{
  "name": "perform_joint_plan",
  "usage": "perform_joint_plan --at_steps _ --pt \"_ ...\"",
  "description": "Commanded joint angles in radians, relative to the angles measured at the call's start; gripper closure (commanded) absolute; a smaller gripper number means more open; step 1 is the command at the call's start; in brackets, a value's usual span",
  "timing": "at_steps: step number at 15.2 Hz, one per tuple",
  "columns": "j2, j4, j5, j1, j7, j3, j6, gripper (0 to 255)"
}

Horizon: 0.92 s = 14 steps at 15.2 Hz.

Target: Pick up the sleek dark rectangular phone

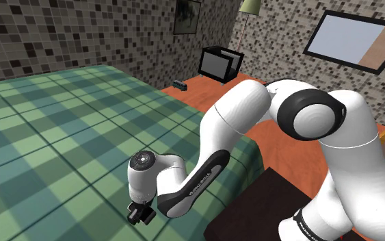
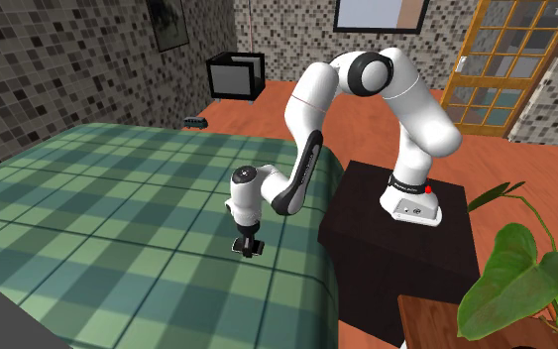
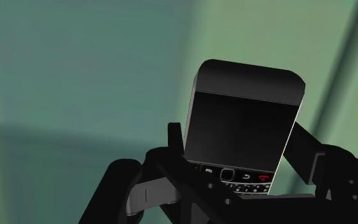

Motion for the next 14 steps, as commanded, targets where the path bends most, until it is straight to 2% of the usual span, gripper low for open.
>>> perform_joint_plan --at_steps 1,14 --pt "-0.01 -0.005 0.004 -0.003 -0.003 0.005 -0.006 255" --pt "-0.16 -0.055 0.068 -0.052 -0.052 0.069 -0.107 255"
